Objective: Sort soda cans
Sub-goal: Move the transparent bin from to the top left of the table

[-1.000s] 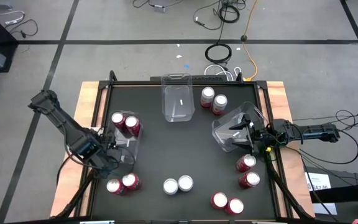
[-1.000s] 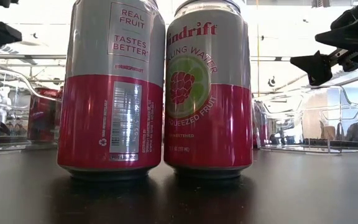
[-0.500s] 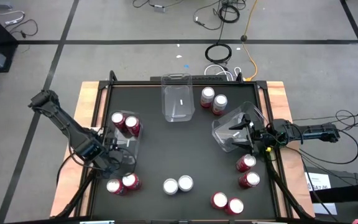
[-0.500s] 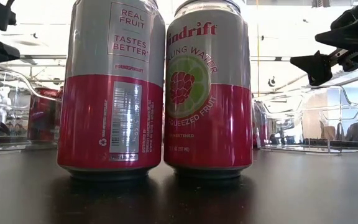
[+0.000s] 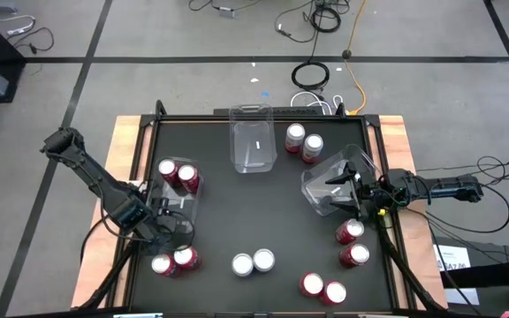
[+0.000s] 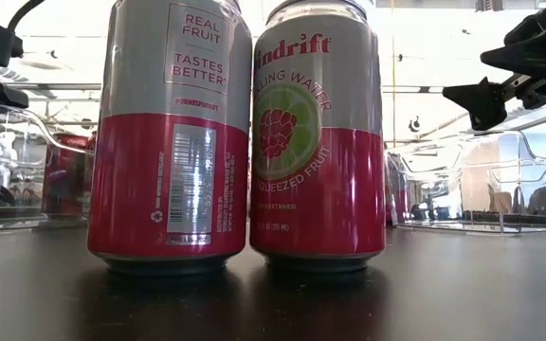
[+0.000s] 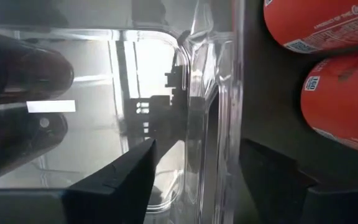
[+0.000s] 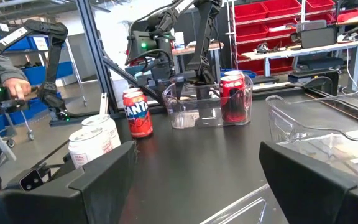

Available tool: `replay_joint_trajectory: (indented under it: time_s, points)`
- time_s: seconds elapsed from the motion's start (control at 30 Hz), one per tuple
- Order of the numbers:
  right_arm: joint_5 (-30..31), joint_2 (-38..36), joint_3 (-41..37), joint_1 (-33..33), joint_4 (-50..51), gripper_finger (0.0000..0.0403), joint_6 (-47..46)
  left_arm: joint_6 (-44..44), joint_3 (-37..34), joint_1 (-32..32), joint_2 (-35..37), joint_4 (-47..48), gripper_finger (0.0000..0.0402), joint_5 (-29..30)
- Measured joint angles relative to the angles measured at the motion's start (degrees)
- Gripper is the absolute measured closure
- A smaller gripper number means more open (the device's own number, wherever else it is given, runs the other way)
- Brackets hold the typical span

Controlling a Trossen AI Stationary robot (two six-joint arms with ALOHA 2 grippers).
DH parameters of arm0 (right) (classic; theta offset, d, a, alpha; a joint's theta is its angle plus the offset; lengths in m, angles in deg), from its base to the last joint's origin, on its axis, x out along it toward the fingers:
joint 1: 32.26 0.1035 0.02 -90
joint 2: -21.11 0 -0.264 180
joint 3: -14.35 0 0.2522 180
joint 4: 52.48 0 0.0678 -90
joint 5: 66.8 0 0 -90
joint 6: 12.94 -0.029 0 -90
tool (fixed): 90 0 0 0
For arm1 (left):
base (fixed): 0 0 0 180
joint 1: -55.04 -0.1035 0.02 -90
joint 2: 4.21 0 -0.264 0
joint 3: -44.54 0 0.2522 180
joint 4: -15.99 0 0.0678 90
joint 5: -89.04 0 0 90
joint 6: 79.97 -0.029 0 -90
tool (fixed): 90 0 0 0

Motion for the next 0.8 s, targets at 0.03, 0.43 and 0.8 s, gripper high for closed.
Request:
replay_joint_trajectory:
  time_s: [0.03,0.43,0.8]
  points:
    - [0.00,0.01,0.00,0.00,0.00,0.0069,0.00,0.00,0.00,0.00,0.00,0.01,0.0175,0.04]
    - [0.00,-0.01,0.00,0.00,0.00,0.0069,0.00,-0.04,0.00,0.00,0.00,0.04,0.0276,0.55]
    - [0.00,0.00,0.00,0.00,0.00,0.0069,-0.02,0.00,0.00,0.00,0.00,-0.01,0.0355,0.54]
